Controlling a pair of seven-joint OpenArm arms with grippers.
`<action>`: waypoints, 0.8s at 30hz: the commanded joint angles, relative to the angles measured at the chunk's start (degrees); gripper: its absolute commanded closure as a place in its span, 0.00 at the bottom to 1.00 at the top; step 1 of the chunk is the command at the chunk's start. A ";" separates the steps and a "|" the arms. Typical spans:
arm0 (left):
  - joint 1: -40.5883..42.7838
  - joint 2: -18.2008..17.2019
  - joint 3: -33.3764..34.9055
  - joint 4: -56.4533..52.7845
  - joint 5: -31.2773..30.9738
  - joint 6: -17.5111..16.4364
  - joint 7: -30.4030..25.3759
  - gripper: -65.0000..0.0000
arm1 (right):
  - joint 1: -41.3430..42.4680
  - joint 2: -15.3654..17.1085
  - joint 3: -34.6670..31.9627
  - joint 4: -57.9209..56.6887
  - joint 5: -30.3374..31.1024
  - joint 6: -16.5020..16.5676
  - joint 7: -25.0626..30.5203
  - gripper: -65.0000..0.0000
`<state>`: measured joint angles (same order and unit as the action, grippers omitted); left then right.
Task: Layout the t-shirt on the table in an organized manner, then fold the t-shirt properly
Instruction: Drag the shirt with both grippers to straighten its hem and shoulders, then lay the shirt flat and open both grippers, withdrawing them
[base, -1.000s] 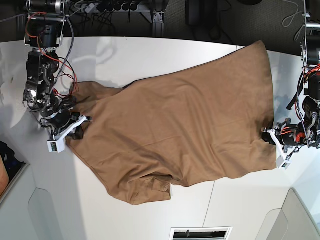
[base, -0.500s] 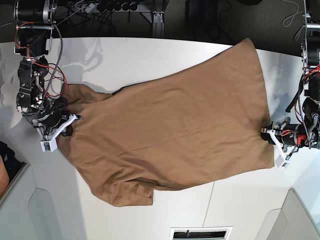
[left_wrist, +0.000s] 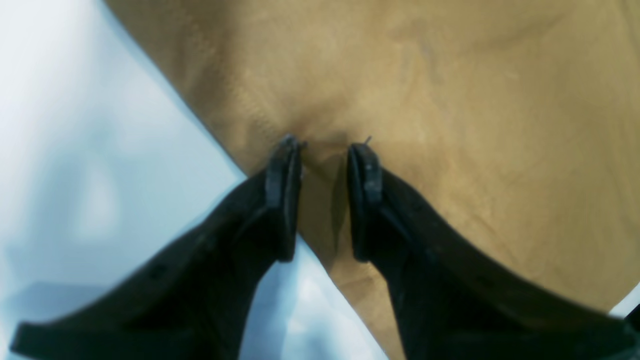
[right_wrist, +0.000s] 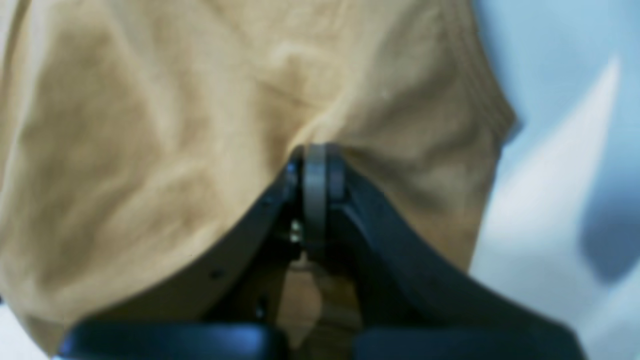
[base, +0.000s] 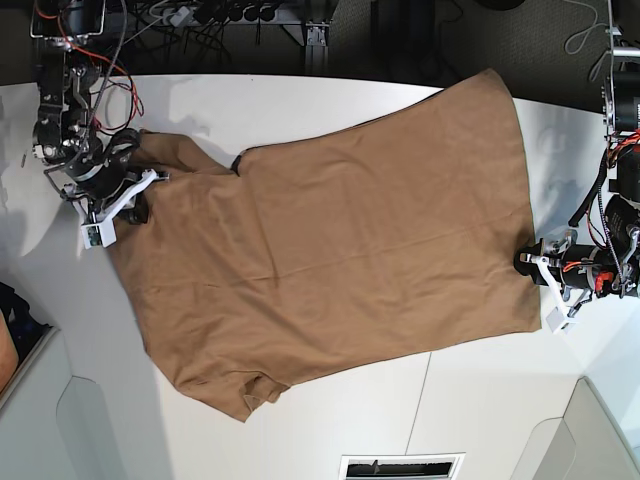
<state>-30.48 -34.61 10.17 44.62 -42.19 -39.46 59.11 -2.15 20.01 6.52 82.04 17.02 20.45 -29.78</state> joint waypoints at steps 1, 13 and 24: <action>-1.11 -0.81 -0.07 0.44 0.57 -0.54 0.50 0.73 | -1.18 0.44 0.00 1.55 -0.96 0.31 -3.50 1.00; -3.85 -0.81 -0.07 0.42 16.92 3.43 -9.25 0.73 | -0.74 -1.11 7.26 10.19 -0.07 -2.69 -1.14 1.00; -6.54 0.17 -0.07 0.42 19.39 5.88 -14.34 0.73 | 14.29 -1.99 4.22 -2.78 -0.04 1.46 -0.20 1.00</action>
<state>-35.16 -33.23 10.35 44.34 -22.70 -33.67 45.58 10.83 17.74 10.68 78.22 16.25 21.50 -31.51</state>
